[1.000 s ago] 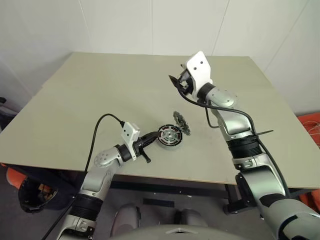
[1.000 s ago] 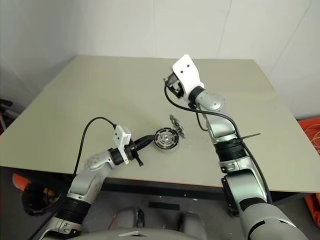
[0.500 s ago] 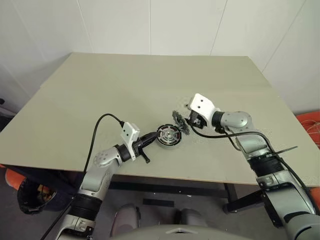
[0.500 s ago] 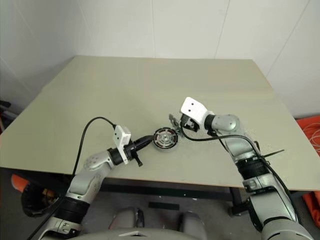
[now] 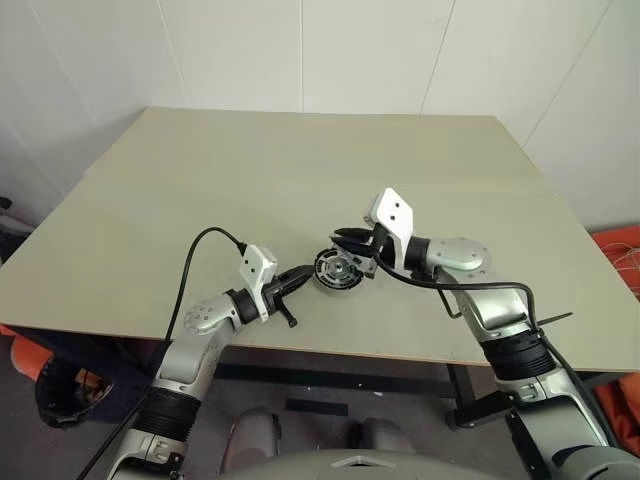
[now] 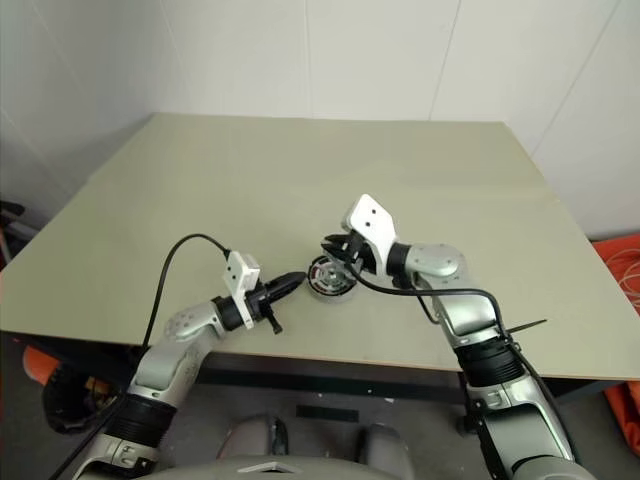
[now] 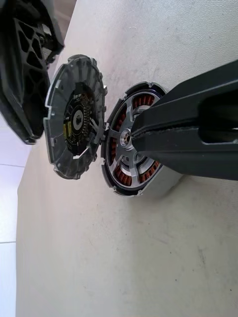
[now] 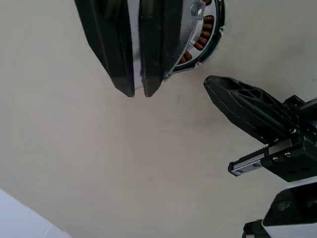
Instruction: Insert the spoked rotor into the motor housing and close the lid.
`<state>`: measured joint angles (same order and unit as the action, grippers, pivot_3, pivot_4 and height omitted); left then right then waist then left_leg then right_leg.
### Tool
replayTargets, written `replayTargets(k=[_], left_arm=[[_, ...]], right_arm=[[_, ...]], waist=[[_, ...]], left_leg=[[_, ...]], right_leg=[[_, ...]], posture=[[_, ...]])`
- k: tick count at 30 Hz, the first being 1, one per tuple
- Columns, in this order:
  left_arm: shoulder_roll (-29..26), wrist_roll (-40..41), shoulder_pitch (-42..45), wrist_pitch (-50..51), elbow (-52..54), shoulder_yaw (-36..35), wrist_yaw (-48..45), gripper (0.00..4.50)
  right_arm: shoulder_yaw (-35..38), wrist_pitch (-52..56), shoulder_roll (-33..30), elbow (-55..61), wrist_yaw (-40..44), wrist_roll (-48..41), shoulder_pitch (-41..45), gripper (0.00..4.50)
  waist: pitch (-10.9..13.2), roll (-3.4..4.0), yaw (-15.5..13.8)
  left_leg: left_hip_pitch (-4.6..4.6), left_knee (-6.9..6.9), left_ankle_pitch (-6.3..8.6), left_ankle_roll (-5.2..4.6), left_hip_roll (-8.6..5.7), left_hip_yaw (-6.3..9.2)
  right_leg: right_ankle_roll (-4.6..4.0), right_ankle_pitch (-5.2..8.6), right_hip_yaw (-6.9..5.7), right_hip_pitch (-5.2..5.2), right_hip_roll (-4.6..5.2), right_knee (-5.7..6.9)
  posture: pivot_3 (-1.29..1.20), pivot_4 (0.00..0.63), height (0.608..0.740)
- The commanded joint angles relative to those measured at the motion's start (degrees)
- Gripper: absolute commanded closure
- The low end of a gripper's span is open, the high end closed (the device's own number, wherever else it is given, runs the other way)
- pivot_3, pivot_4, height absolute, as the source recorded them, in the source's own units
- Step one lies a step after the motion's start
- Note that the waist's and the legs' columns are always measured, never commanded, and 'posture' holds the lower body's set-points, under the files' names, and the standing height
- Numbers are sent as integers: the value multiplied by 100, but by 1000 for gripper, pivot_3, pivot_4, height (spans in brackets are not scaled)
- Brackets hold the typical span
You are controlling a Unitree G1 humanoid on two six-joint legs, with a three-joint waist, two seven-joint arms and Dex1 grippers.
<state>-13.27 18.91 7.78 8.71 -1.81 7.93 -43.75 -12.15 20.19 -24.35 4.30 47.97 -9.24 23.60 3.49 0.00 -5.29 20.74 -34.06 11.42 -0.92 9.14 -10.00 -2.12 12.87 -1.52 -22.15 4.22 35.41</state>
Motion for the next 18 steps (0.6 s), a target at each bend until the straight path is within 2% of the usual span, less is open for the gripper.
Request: replayTargets(k=[1,18], left_arm=[[-33,62,22,-32,244,-54,-40,4500],[-37,75,3,9,307,-73,-8,4500]], right_arm=[[-33,103,161,147,-154,-55,-43,4470],[-169,154,639,-268,-594,17,-560,4470]], waist=[[0,0,4],[0,0,4]], left_leg=[[0,0,0,0,0,0],[2,2,1,0,1,0]], right_leg=[[0,0,0,0,0,0],[2,1,-1,-3,0,0]], posture=[[0,0,740],[0,0,740]])
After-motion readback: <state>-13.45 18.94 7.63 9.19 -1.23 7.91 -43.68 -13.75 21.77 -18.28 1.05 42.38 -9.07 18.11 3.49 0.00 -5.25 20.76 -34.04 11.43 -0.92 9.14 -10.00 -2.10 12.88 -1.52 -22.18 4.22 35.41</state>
